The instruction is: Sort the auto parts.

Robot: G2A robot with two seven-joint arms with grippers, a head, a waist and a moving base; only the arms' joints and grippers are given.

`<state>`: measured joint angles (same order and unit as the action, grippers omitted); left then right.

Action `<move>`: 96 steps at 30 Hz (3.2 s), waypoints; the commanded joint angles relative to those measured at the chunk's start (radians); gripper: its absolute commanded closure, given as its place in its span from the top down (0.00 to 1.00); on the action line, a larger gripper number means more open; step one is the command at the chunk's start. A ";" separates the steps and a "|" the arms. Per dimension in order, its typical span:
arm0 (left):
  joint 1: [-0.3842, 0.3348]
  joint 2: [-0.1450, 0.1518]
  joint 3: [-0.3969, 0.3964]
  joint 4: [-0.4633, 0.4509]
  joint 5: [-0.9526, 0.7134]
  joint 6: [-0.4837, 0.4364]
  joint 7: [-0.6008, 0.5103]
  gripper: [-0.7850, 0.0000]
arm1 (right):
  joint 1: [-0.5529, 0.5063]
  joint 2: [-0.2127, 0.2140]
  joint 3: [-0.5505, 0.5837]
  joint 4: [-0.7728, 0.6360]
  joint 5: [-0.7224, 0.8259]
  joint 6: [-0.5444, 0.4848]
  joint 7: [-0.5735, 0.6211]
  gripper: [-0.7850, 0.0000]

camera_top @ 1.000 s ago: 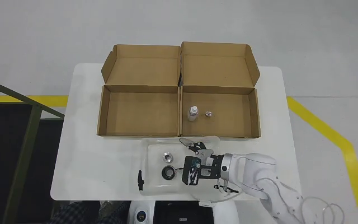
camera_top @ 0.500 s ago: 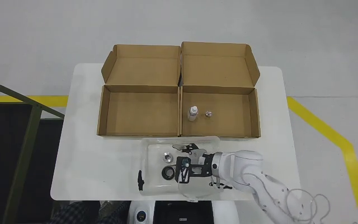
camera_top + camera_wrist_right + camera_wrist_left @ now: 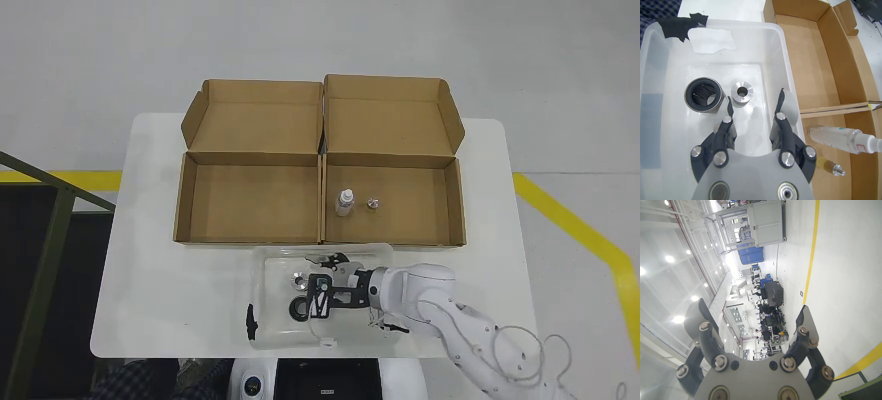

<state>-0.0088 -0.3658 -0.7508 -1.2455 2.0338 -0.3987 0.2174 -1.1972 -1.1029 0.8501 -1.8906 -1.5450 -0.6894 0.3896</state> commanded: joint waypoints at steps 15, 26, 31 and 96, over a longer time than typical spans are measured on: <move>0.000 0.000 0.000 0.000 0.000 0.000 0.000 1.00 | 0.055 -0.025 -0.060 0.086 -0.003 -0.003 0.008 0.55; 0.000 0.000 0.000 0.000 0.000 0.000 0.000 1.00 | 0.098 -0.050 -0.120 0.137 0.000 -0.002 0.018 0.52; 0.000 0.000 0.000 0.000 0.000 0.000 0.000 1.00 | 0.112 -0.060 -0.137 0.155 0.003 0.000 0.023 0.51; 0.000 0.000 0.000 0.000 0.000 0.000 0.000 1.00 | -0.103 0.017 0.309 -0.168 0.295 -0.111 -0.154 0.00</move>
<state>-0.0088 -0.3658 -0.7508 -1.2455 2.0338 -0.3987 0.2174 -1.2958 -1.0877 1.1427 -2.0534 -1.2616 -0.8008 0.2396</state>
